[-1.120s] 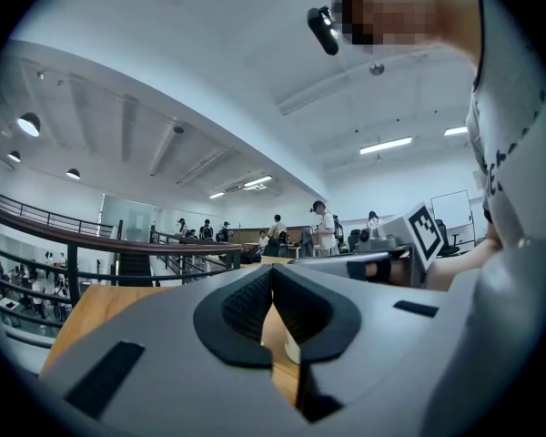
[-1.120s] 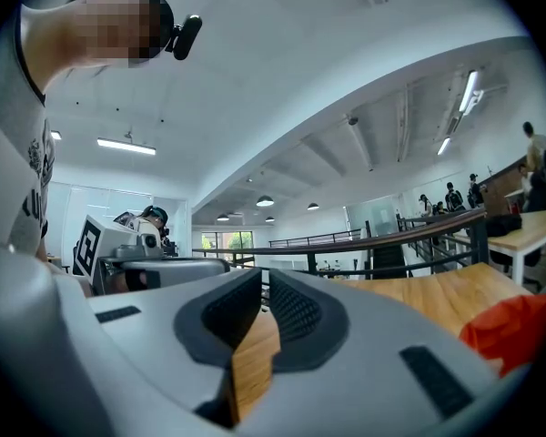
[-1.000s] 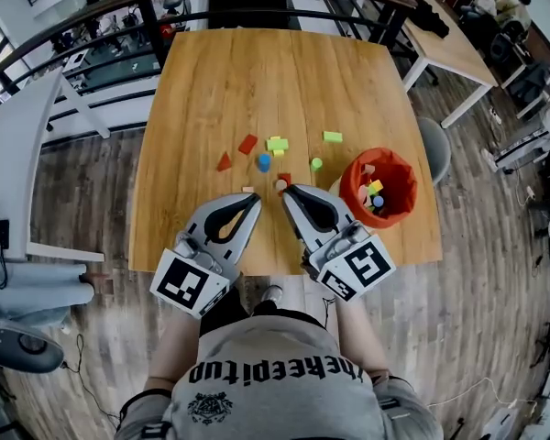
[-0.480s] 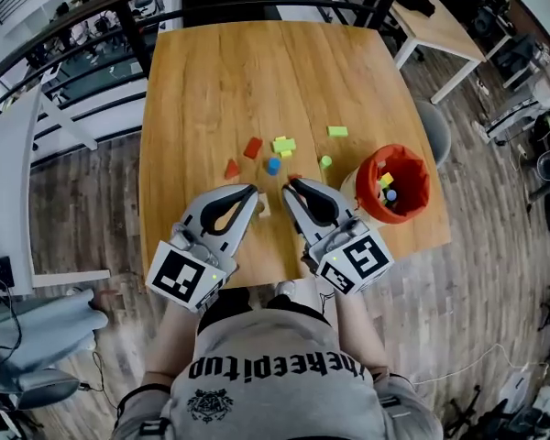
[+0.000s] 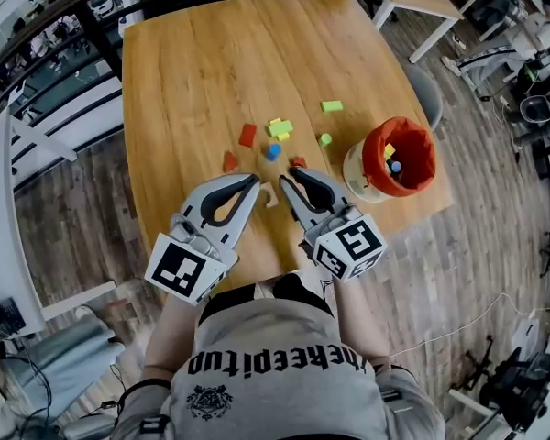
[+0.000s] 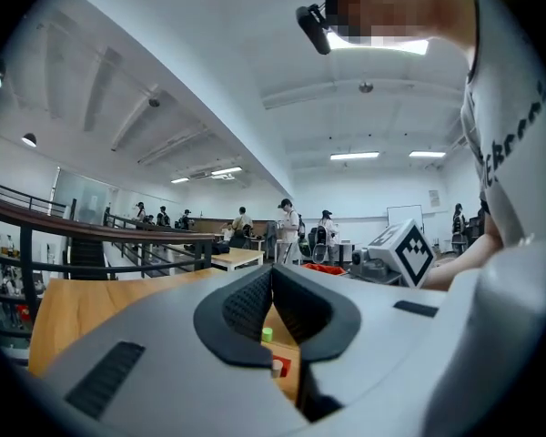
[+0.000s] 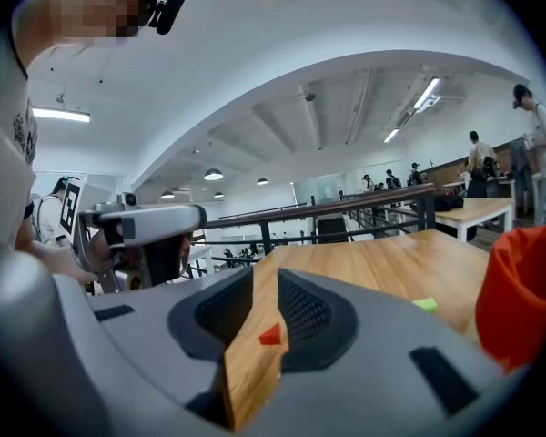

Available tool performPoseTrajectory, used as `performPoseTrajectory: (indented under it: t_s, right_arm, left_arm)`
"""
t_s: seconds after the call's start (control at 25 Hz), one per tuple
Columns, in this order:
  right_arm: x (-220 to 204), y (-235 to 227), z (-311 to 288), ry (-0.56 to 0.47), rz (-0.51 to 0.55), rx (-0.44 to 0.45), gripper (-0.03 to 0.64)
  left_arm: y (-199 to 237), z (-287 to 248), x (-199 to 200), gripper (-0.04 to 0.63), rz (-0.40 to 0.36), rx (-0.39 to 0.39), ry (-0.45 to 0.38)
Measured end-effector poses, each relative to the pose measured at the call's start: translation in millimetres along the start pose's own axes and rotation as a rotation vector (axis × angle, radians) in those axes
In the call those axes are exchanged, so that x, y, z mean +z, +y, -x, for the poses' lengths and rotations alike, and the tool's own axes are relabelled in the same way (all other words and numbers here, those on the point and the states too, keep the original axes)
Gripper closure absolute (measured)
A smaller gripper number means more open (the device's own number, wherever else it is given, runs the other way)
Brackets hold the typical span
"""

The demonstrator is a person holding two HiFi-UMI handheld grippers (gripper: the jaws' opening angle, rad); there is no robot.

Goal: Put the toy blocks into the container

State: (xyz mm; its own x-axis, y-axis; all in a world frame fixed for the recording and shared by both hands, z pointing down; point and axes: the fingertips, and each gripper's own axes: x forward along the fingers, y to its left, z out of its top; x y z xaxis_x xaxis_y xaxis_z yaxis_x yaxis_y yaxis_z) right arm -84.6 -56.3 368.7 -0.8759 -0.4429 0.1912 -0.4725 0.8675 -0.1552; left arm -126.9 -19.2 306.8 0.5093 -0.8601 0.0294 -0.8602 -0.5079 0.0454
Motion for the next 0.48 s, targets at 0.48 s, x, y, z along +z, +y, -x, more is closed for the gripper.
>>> performPoseTrajectory:
  t_s: [0.48]
  right_arm:
    - [-77,-17,-19,0.160,-0.101,-0.147,0.523]
  left_arm:
    - [9,-5,-38,0.581,0.039,-0.141,0.074]
